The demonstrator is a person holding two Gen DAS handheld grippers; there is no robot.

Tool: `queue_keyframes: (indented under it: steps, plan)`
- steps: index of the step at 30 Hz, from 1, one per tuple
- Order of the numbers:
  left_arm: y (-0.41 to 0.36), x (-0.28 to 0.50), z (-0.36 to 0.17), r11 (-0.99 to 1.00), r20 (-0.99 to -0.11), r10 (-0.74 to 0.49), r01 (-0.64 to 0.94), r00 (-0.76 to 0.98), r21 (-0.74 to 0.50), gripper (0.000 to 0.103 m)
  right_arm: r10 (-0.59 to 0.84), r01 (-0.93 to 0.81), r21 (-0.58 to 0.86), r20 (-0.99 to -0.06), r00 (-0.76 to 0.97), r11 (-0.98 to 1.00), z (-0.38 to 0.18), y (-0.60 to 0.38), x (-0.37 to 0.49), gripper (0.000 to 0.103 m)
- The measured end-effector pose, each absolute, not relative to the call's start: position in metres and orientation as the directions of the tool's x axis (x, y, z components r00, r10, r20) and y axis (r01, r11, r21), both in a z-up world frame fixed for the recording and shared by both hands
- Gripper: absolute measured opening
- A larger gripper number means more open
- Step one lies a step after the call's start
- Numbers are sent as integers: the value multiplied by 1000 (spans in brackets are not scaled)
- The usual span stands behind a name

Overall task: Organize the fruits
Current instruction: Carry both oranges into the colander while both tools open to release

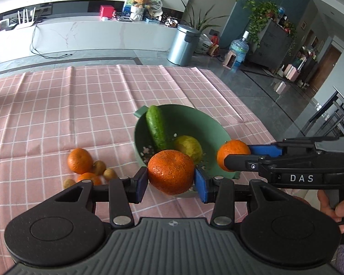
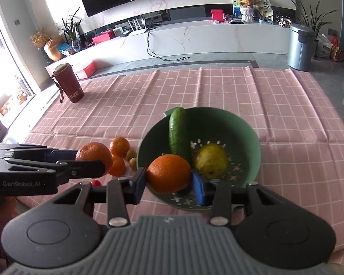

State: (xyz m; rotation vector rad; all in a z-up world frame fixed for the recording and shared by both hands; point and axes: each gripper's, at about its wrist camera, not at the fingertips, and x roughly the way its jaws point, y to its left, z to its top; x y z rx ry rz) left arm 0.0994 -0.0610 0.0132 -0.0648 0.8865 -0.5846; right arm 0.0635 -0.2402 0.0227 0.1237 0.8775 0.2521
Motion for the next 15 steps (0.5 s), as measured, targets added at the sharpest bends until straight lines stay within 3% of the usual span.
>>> queue_keyframes:
  steps: [9, 15]
  plan:
    - [-125, 112, -20, 780, -795, -463, 606, 391, -156, 49, 225, -308, 83, -857, 464, 948, 0, -264, 103, 40]
    - [-130, 135, -40, 764, -821, -494, 593, 284, -254, 49, 246, -372, 109, -906, 343, 922, -24, -267, 133, 40]
